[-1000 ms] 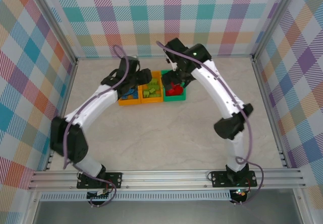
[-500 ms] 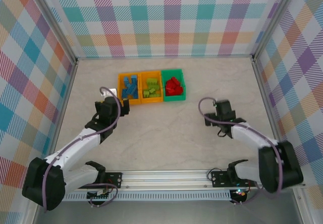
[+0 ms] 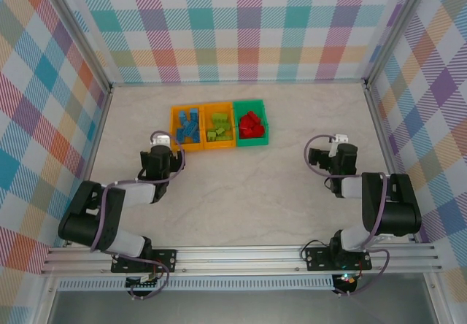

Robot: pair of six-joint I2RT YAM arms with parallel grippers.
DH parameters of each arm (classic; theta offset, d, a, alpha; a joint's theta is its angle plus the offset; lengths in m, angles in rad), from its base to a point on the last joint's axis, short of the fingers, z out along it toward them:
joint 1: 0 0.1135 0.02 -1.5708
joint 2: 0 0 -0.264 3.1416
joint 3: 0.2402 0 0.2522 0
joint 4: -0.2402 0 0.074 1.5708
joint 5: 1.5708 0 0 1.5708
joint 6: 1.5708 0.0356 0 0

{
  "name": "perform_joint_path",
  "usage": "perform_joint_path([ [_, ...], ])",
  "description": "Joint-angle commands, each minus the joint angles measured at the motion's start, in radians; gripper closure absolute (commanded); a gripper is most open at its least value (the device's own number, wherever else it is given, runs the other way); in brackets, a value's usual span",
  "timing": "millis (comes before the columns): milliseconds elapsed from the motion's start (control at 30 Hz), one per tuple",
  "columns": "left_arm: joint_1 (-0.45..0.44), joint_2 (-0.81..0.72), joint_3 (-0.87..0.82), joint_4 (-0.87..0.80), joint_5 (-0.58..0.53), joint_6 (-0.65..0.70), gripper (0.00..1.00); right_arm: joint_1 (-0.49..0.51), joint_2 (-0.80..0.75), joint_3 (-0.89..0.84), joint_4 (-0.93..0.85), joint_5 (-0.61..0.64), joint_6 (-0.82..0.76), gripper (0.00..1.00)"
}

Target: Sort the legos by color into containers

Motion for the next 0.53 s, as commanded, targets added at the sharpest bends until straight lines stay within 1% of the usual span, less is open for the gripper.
perform_joint_path([
  [0,0.150,0.080,-0.020,0.220,0.190,-0.047,0.00,0.029,-0.004,0.019,0.140,-0.008,0.021,0.00],
  [33,0.153,0.098,-0.043,0.297,0.191,-0.050,0.00,0.029,-0.004,0.022,0.138,-0.015,0.016,0.00],
  [67,0.153,0.068,-0.026,0.211,0.182,-0.059,0.00,0.030,-0.003,0.022,0.136,-0.019,0.016,0.00],
  [100,0.151,0.083,-0.026,0.242,0.175,-0.051,0.00,0.030,-0.002,0.022,0.135,-0.022,0.013,0.00],
  [133,0.147,0.078,-0.020,0.218,0.173,-0.052,0.00,0.031,-0.001,0.025,0.133,-0.031,0.009,0.00],
  [233,0.144,0.081,-0.019,0.218,0.167,-0.047,0.00,0.029,0.000,0.027,0.130,-0.048,0.002,0.00],
  [267,0.140,0.080,-0.017,0.218,0.161,-0.044,0.00,0.030,0.002,0.030,0.127,-0.074,-0.010,0.00],
  [333,0.138,0.080,-0.011,0.208,0.175,-0.038,0.00,0.029,0.005,0.037,0.117,-0.087,-0.011,0.00],
  [500,0.138,0.080,-0.012,0.206,0.176,-0.039,0.00,0.027,-0.004,0.014,0.148,-0.076,-0.007,0.00],
])
